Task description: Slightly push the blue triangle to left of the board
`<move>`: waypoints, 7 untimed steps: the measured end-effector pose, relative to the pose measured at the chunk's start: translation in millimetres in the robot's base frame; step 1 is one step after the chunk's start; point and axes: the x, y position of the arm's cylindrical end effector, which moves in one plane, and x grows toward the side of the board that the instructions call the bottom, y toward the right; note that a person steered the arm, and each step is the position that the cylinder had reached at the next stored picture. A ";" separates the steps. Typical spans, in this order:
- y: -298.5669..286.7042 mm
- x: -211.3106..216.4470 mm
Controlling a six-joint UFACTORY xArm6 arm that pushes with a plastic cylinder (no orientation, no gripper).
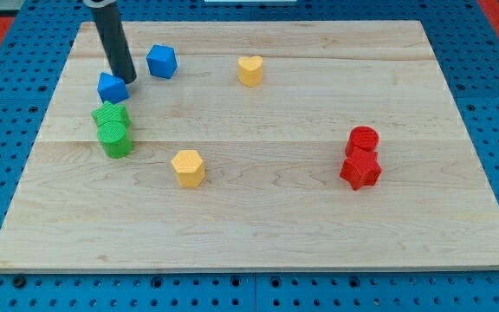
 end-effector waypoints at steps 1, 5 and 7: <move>29.9 9.7; -19.6 73.9; 7.5 78.7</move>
